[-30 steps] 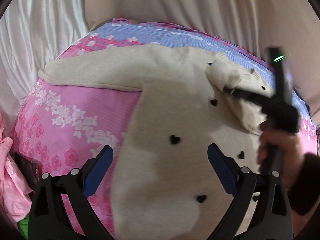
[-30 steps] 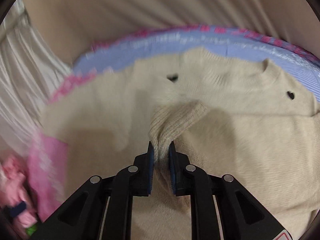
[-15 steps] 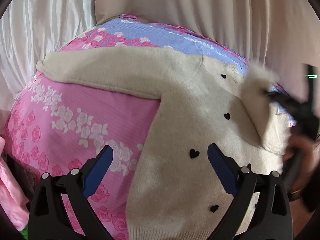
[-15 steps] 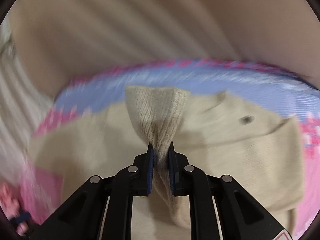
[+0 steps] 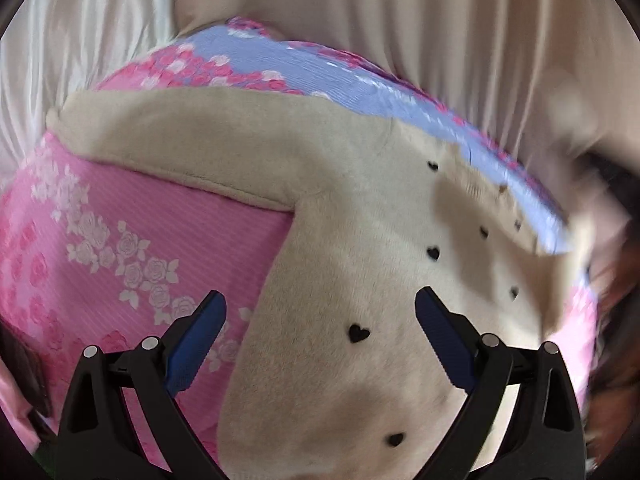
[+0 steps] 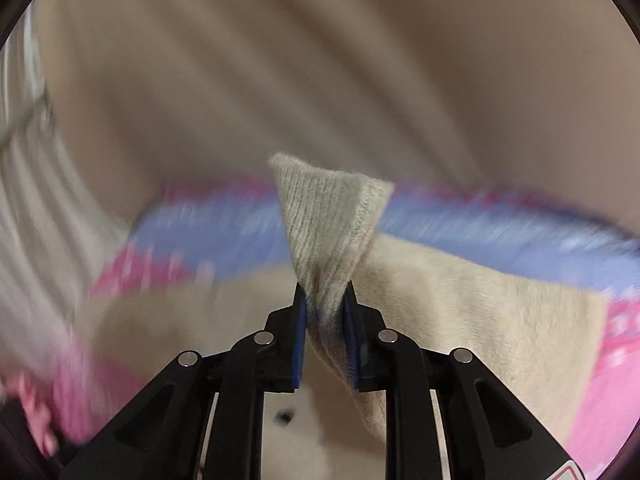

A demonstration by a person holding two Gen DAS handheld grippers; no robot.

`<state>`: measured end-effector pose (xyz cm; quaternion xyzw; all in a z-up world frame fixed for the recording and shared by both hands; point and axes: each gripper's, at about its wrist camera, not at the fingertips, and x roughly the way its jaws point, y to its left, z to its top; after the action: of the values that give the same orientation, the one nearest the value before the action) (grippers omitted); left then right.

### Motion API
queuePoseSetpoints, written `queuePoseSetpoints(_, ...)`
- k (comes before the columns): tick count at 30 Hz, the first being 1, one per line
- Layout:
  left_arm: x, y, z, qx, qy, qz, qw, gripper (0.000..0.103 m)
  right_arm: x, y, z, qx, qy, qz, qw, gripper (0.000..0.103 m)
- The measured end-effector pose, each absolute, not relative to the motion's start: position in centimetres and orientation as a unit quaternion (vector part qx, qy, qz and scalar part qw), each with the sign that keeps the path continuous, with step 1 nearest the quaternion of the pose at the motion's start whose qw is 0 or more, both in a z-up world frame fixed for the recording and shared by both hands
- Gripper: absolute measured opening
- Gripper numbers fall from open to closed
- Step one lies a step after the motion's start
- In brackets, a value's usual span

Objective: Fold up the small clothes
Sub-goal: 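Lift the cuff with the right gripper and fold the sleeve across the body, then grasp the other sleeve cuff with the left gripper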

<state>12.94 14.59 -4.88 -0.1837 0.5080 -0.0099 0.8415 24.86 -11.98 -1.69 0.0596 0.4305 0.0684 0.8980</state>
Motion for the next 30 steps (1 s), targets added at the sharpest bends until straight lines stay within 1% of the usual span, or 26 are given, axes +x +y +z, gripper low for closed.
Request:
queuePoseSetpoints(2, 13.6, 17.2, -5.2, -0.229, 0.509, 0.009, 0.83, 0.093, 24.6, -8.6, -7.2, 0.014, 0.501, 0.078, 0.862, 0.019)
queuePoseSetpoints(4, 14.0, 20.2, -5.4, -0.255, 0.499, 0.044, 0.827, 0.093, 22.5, -7.4, -8.5, 0.015, 0.504, 0.091, 0.859, 0.019)
queuePoseSetpoints(5, 14.1, 21.5, -5.6, -0.262, 0.494, 0.059, 0.827, 0.093, 21.1, -7.1, -8.6, 0.015, 0.504, 0.102, 0.857, 0.021)
queuePoseSetpoints(6, 14.5, 23.3, -5.8, -0.269, 0.487, 0.078, 0.827, 0.093, 20.4, -6.7, -8.7, 0.008, 0.507, 0.109, 0.855, 0.028)
queuePoseSetpoints(7, 15.0, 25.2, -6.1, -0.274, 0.482, 0.1, 0.826, 0.093, 19.5, -6.5, -8.7, 0.0, 0.509, 0.114, 0.853, 0.033)
queuePoseSetpoints(11, 17.9, 32.6, -7.2, -0.258, 0.457, 0.189, 0.83, 0.093, 16.3, -5.5, -8.5, -0.039, 0.514, 0.125, 0.847, 0.036)
queuePoseSetpoints(13, 19.4, 36.2, -7.9, -0.27, 0.445, 0.213, 0.827, 0.093, 15.8, -6.1, -8.0, -0.045, 0.517, 0.123, 0.846, 0.045)
queuePoseSetpoints(16, 21.4, 41.6, -9.3, -0.308, 0.422, 0.255, 0.814, 0.093, 14.1, -7.3, -7.9, -0.041, 0.529, 0.106, 0.841, 0.049)
queuePoseSetpoints(20, 23.0, 46.1, -11.9, -0.355, 0.417, 0.288, 0.786, 0.092, 12.3, -8.9, -8.6, -0.037, 0.548, 0.078, 0.832, 0.05)
queuePoseSetpoints(21, 23.1, 46.3, -12.1, -0.36, 0.41, 0.285, 0.788, 0.088, 12.0, -9.3, -8.7, -0.036, 0.552, 0.069, 0.83, 0.052)
queuePoseSetpoints(22, 23.4, 46.4, -12.4, -0.36, 0.401, 0.283, 0.793, 0.081, 11.8, -9.6, -8.9, -0.032, 0.557, 0.061, 0.828, 0.055)
queuePoseSetpoints(23, 23.8, 46.2, -12.5, -0.355, 0.399, 0.276, 0.799, 0.075, 11.6, -10.0, -9.1, -0.025, 0.564, 0.053, 0.824, 0.056)
queuePoseSetpoints(24, 24.2, 46.0, -12.7, -0.351, 0.401, 0.264, 0.804, 0.059, 11.4, -10.4, -9.3, -0.016, 0.57, 0.047, 0.821, 0.056)
queuePoseSetpoints(25, 24.7, 45.9, -12.9, -0.344, 0.406, 0.263, 0.805, 0.045, 11.4, -10.8, -9.5, -0.005, 0.574, 0.042, 0.818, 0.056)
queuePoseSetpoints(26, 25.0, 45.6, -12.8, -0.332, 0.409, 0.273, 0.805, 0.037, 11.3, -11.3, -9.5, 0.008, 0.576, 0.036, 0.817, 0.056)
queuePoseSetpoints(27, 25.2, 45.4, -12.6, -0.327, 0.407, 0.275, 0.807, 0.016, 11.2, -11.6, -9.4, 0.015, 0.575, 0.029, 0.817, 0.056)
queuePoseSetpoints(28, 25.2, 44.9, -12.1, -0.329, 0.399, 0.263, 0.814, 0.007, 11.2, -11.9, -9.3, 0.019, 0.574, 0.024, 0.819, 0.056)
queuePoseSetpoints(30, 25.2, 43.5, -10.5, -0.318, 0.382, 0.252, 0.83, 0.006, 10.7, -12.4, -9.0, 0.019, 0.568, 0.014, 0.822, 0.057)
